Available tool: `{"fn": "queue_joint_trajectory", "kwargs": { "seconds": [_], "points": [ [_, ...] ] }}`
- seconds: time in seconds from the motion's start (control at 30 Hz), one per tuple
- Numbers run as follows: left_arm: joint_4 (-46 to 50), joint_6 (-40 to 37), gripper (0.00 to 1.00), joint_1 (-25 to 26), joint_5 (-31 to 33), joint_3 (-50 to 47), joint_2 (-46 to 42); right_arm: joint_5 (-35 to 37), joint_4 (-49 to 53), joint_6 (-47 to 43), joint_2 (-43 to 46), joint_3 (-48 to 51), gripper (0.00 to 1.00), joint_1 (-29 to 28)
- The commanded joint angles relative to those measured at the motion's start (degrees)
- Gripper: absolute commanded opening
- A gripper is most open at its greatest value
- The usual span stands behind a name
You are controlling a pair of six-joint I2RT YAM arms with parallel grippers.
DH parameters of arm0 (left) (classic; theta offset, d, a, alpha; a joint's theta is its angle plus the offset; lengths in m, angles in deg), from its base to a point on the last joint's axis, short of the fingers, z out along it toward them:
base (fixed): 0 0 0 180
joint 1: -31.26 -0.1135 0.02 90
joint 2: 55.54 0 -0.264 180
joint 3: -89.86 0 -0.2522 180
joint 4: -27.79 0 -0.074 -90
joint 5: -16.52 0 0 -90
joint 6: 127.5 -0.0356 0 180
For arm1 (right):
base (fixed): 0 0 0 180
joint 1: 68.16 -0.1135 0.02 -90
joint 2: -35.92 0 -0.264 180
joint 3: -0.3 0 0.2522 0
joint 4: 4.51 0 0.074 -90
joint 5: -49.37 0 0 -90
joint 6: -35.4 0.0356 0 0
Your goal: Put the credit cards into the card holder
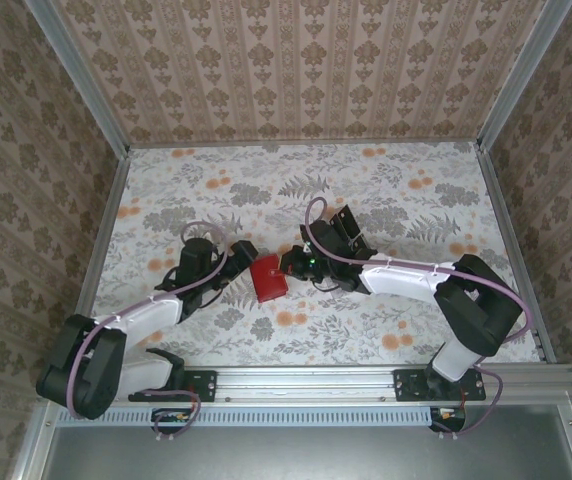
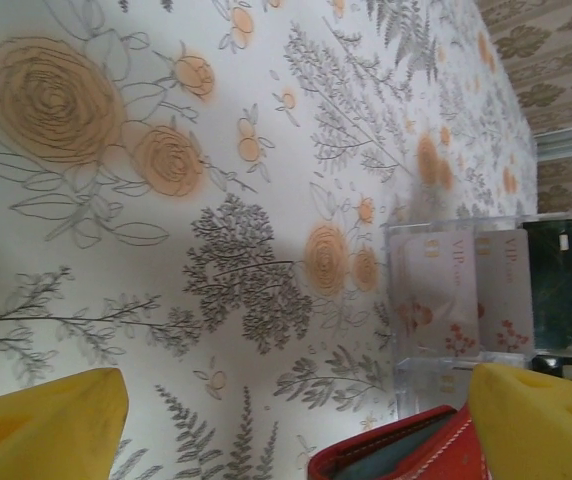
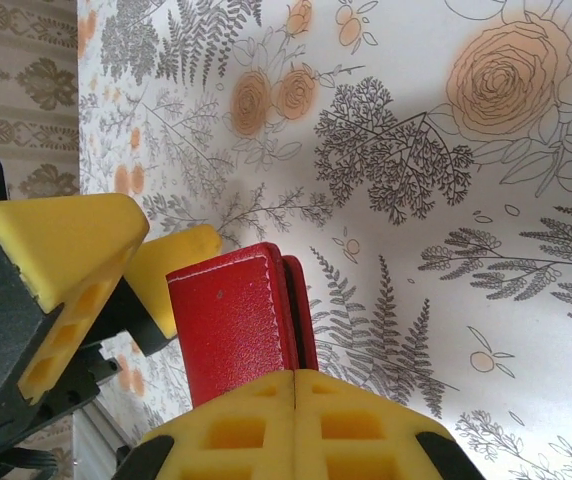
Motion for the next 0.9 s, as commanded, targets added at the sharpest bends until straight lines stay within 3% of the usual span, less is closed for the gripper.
{"fn": "queue_joint_trajectory", "kwargs": {
  "seconds": [0.0,0.13,0.4,0.5,0.67,0.77,0.8,0.87],
  "points": [
    [-6.8,2.8,0.87,1.9,-1.0,-0.6,1.3,-1.9,-3.6,2.2,1.3,-0.2,0.0,0.4],
    [-10.7,4.2,0.8,3.1,-1.2,-0.6,3.2,-2.2,-4.3,2.7,0.9,-0.5,0.0,0.3],
    [-14.0,5.1,0.56,4.6,-0.2,-1.4,4.0,-2.4,-4.9,3.0,-0.3,0.0,0.0,0.4],
    [-12.9,4.4,0.4,4.6,0.7,-1.7,2.8,-2.5,-4.9,2.9,-0.5,0.4,0.0,0.5],
    [-10.8,3.0,0.06,4.6,1.1,-1.5,1.5,-3.0,-4.7,2.9,-1.1,0.2,0.0,0.6],
    [-9.6,2.0,0.0,4.6,1.3,-1.2,1.0,-3.2,-3.9,2.5,-1.3,-0.4,0.0,0.9],
    [-9.2,1.7,0.0,4.6,1.4,-1.0,0.8,-3.2,-3.3,2.1,-1.1,-0.7,0.04,0.9],
    [-7.9,0.4,0.0,4.6,1.7,-0.7,0.1,-2.0,-0.5,0.8,0.2,-1.3,0.25,0.9]
  ]
}}
